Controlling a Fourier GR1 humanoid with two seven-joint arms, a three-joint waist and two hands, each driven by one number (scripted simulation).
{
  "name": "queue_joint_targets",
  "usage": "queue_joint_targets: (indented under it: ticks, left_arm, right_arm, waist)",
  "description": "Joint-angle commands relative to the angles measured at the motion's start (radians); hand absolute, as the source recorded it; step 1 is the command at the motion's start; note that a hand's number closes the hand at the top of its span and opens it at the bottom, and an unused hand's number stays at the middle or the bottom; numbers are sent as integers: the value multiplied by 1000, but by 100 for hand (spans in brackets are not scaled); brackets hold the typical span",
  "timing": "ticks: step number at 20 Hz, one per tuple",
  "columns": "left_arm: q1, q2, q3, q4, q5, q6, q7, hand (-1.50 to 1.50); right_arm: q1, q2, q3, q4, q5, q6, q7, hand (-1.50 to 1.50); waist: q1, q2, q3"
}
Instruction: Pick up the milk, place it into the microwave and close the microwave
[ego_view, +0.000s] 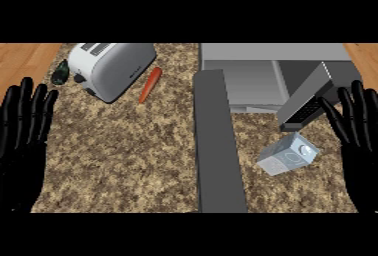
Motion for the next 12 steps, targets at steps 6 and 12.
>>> queue_joint_targets:
  ticks: [6,12]
  left_arm:
    - [-52,40,104,104,83,-36,-21,-150]
    - [79,-16,88,123,147,-53,-4,-150]
  right_arm:
    - [-14,-104,-135,87,-520,338,-60,-150]
    - [93,-179,-131,72,-926,515,86,-150]
  waist:
    - [0,23,12]
    - [-2,15,11]
